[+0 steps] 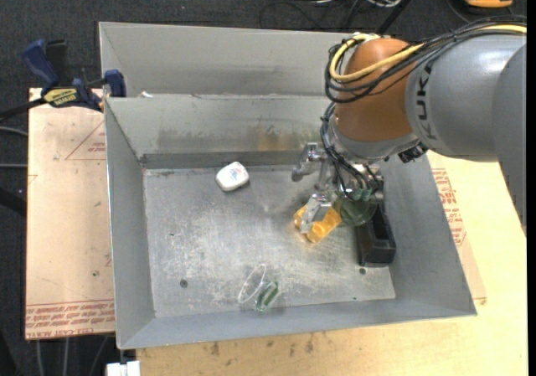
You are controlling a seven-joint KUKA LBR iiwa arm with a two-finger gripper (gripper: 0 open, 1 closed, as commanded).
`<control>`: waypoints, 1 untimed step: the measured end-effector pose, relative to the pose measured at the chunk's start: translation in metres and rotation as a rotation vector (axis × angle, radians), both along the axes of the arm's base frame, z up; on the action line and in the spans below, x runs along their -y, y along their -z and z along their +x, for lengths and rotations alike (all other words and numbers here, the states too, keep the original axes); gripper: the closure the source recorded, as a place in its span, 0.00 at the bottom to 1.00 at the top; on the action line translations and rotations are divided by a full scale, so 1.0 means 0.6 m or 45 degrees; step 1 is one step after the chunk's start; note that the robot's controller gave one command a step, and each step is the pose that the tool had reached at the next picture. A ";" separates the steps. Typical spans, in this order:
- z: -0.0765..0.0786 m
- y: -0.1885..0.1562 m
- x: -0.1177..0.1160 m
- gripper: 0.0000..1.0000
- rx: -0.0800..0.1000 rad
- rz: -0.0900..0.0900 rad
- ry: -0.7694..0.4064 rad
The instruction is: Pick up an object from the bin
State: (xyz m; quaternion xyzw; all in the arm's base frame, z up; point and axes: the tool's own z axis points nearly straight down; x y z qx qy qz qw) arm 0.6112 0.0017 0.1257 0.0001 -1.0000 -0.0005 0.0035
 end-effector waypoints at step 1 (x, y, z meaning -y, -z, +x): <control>0.003 -0.008 0.000 0.00 0.010 0.000 0.000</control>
Offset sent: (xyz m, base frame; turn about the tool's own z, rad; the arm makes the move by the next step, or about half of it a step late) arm 0.0249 -0.0500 -0.0557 -0.0290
